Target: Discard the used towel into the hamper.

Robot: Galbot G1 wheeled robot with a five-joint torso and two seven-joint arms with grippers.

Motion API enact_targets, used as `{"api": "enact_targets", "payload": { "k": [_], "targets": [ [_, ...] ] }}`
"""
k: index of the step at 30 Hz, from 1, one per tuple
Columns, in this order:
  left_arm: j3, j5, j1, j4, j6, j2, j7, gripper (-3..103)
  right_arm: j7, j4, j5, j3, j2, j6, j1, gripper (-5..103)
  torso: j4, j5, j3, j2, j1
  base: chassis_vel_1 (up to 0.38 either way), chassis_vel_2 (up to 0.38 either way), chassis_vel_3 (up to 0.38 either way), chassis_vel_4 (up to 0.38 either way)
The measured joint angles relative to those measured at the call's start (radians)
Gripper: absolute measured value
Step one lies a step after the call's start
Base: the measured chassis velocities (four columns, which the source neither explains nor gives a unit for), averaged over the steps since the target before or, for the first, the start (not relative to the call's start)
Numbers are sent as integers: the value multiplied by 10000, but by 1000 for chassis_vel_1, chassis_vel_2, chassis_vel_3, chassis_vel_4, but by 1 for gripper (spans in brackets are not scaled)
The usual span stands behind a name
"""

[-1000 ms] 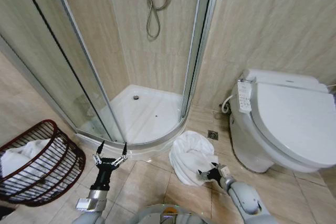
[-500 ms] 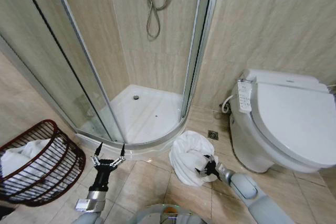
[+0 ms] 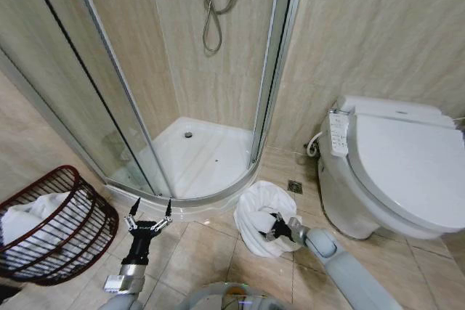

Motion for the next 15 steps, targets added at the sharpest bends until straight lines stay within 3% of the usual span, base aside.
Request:
{"api": "enact_targets", "payload": {
  "k": [15],
  "targets": [
    [-73, -110, -119, 85, 76, 159, 13, 100, 61, -1861, -404, -43, 845, 268, 785, 100, 0, 1, -1, 0, 0, 0, 0, 0, 0]
  ]
}}
